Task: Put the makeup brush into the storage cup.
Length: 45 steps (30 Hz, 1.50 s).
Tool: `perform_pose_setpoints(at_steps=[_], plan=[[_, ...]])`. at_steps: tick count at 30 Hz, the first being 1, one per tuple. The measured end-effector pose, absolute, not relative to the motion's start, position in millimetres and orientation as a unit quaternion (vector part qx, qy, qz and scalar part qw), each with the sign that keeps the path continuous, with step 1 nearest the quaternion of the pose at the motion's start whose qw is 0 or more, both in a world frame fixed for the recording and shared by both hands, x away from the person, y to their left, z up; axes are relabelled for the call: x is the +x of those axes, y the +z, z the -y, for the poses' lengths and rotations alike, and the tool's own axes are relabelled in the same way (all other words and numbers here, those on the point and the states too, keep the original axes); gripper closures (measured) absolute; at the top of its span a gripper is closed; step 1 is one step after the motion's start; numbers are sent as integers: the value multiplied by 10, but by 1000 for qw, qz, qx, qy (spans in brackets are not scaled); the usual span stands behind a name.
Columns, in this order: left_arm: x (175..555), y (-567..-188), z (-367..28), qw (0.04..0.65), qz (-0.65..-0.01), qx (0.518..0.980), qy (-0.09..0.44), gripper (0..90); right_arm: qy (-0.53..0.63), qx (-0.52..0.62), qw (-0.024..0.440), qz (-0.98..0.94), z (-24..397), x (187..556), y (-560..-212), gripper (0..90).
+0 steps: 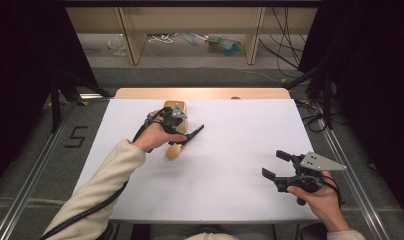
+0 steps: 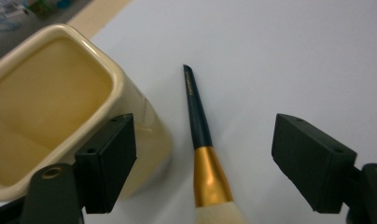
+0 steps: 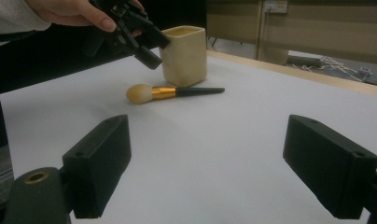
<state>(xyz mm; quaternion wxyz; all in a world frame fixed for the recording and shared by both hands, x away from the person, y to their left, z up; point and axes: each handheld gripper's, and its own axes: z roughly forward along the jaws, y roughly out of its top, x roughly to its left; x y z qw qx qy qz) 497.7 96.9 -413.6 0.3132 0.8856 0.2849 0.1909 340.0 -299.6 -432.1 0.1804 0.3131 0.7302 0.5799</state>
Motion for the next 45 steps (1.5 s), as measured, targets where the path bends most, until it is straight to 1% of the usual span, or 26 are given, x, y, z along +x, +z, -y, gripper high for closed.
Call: perform_pose_setpoints(at_steps=[2,4,5,7,10,11,12,13,14,15,19,20,23,24,31,36,39,45], plan=[[4999,-4137,-942,301,-278,895,178,236,571,314,183,-736,2996,3387,-4309,162],[5011,-4147,-927,295,-281,897,172,274,575,307,187,-735,2982,3391,-4313,162],[5029,-4161,-912,284,-283,900,168,274,574,298,199,-736,2974,3400,-4315,162],[5040,-4176,-886,274,-286,903,168,286,563,306,184,-745,2967,3378,-4313,162],[5060,-4207,-829,249,-300,909,144,292,568,309,192,-738,2993,3395,-4316,163],[5060,-4207,-829,249,-300,909,144,295,556,312,188,-747,3014,3386,-4302,164],[5077,-4235,-808,227,-304,915,133,294,555,312,188,-748,3013,3388,-4304,164],[5077,-4235,-808,227,-304,915,133,296,555,312,188,-748,3013,3388,-4304,164],[5088,-4271,-785,207,-318,917,123,302,571,307,187,-738,2984,3400,-4324,165],[5103,-4284,-780,198,-318,919,121,306,571,312,178,-738,2975,3389,-4325,165],[5126,-4327,-744,177,-333,920,103,325,566,314,177,-741,2985,3391,-4324,166],[5153,-4345,-725,166,-335,923,94,332,567,307,191,-740,2993,3408,-4327,167],[5176,-4356,-692,156,-344,922,87,350,567,309,188,-740,2993,3405,-4327,167],[5180,-4367,-679,155,-350,920,84,351,566,315,180,-741,2991,3395,-4323,167],[5242,-4414,-638,119,-354,925,71,367,568,315,174,-740,2992,3399,-4330,167],[5280,-4453,-641,119,-363,922,70,384,568,316,173,-740,2992,3398,-4330,168],[5320,-4465,-662,104,-362,924,65,404,570,318,171,-738,2988,3401,-4336,169],[5354,-4515,-679,101,-371,921,62,437,571,317,171,-738,2984,3404,-4339,171]])
